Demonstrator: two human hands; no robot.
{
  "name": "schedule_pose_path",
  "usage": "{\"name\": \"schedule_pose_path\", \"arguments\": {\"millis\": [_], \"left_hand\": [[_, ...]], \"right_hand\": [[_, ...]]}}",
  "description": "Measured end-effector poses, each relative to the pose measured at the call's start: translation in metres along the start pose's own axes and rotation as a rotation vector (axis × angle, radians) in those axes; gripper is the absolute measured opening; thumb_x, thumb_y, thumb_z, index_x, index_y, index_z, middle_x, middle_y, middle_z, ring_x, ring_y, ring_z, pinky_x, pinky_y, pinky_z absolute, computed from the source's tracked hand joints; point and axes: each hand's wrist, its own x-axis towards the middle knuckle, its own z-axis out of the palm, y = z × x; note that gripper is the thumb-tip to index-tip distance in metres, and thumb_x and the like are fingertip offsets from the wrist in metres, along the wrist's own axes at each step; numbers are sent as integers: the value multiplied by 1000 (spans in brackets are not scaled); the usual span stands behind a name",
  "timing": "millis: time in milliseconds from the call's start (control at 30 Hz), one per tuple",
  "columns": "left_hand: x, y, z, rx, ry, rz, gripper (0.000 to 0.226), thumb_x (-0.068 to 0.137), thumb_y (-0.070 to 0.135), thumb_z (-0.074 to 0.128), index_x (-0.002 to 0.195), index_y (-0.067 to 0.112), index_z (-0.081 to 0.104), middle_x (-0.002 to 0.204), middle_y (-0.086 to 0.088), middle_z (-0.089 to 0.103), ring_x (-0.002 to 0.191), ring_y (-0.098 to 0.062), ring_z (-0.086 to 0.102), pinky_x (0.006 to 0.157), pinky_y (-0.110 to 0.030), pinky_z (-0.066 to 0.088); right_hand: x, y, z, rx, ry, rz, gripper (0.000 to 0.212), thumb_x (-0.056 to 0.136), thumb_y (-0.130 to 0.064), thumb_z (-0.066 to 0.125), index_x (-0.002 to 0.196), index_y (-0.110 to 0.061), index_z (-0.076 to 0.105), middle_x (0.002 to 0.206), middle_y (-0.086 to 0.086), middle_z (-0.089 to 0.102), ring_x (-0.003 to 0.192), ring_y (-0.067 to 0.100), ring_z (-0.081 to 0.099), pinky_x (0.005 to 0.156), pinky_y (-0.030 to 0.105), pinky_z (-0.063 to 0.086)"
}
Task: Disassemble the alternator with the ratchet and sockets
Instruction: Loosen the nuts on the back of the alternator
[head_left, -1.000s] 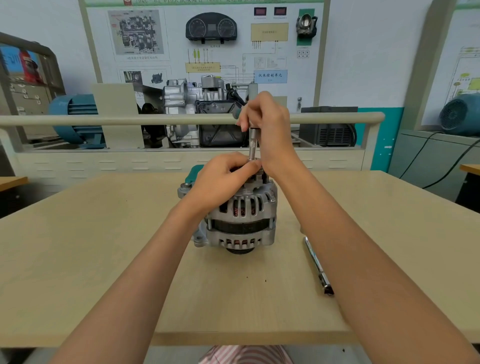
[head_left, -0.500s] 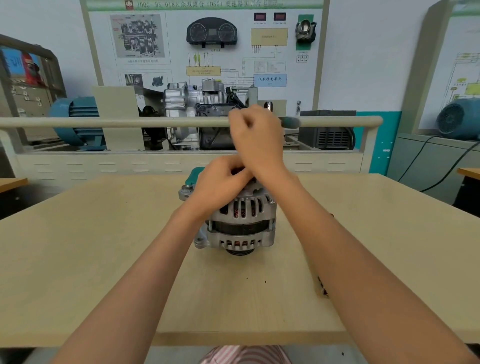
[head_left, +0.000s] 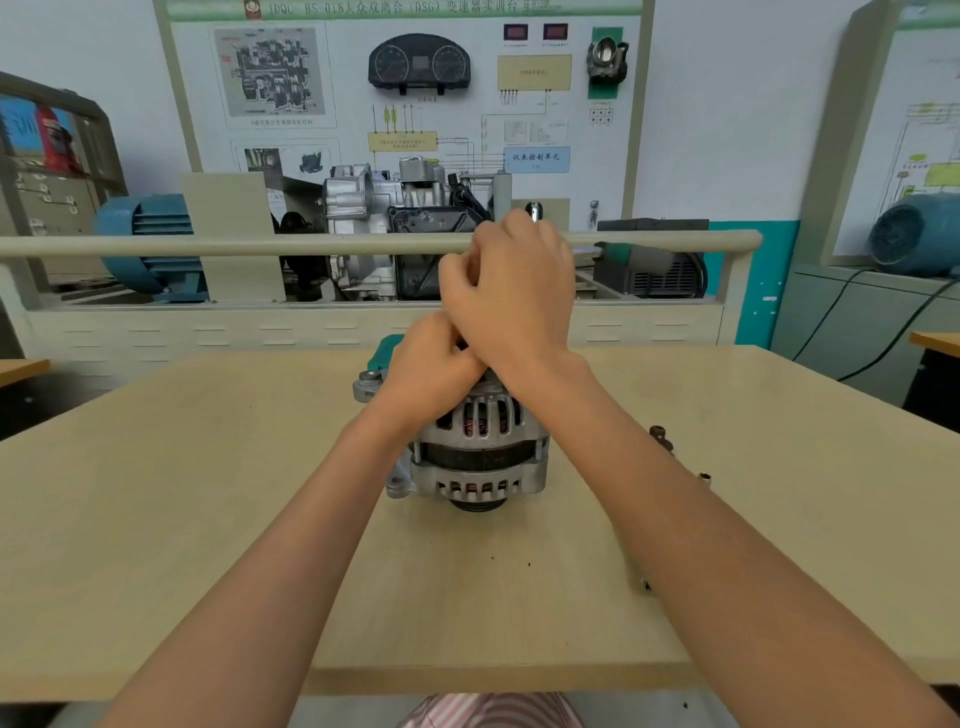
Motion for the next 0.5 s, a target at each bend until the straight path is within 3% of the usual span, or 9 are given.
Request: {"name": "schedule_pose_path", "arguments": {"millis": [67, 167, 233, 333, 433, 500], "left_hand": [[-1, 2, -1, -10, -3, 13, 19, 70, 30, 47, 53, 21, 45, 44, 10, 47, 53, -15, 41, 57, -32, 32], [-1, 2, 0, -12, -56, 45, 24, 79, 38, 50, 60, 26, 57, 59, 8, 59, 65, -19, 54, 67, -37, 42], [0, 1, -1, -15, -96, 40, 33, 80, 45, 49, 64, 18, 59, 60, 3, 55, 65, -17, 50, 68, -36, 38], [0, 1, -2, -33, -109, 21, 36, 82, 45, 51, 59, 17, 51, 54, 9, 44, 59, -13, 42, 66, -34, 32], [-1, 1, -2, -26, -78, 36, 39, 88, 31, 56, 51, 25, 45, 46, 13, 41, 54, -7, 37, 64, -31, 29], [-2, 2, -2, -20, -51, 35, 37, 83, 27, 55, 47, 29, 45, 44, 14, 45, 50, -2, 37, 59, -29, 28]], "right_hand": [[4, 1, 0, 206, 1, 44, 27, 86, -24, 48, 61, -14, 46, 72, -4, 43, 78, 16, 41, 74, 30, 32], [13, 7, -4, 745, -89, 196, 41, 88, -15, 47, 49, -10, 35, 56, 5, 37, 63, 17, 37, 61, 30, 29], [17, 9, -9, 1046, -174, 295, 45, 89, -12, 42, 45, -10, 34, 52, 9, 39, 59, 18, 37, 63, 30, 34], [24, 10, -10, 1393, -243, 380, 57, 91, -7, 34, 35, -18, 34, 39, -2, 41, 52, 14, 43, 79, 30, 44], [21, 3, -9, 1397, -217, 401, 55, 91, -9, 36, 36, -15, 39, 44, 2, 44, 55, 14, 47, 71, 22, 44], [12, 1, -5, 1048, -112, 264, 42, 87, -13, 41, 45, -8, 43, 55, 5, 45, 61, 15, 46, 64, 24, 39]]}}
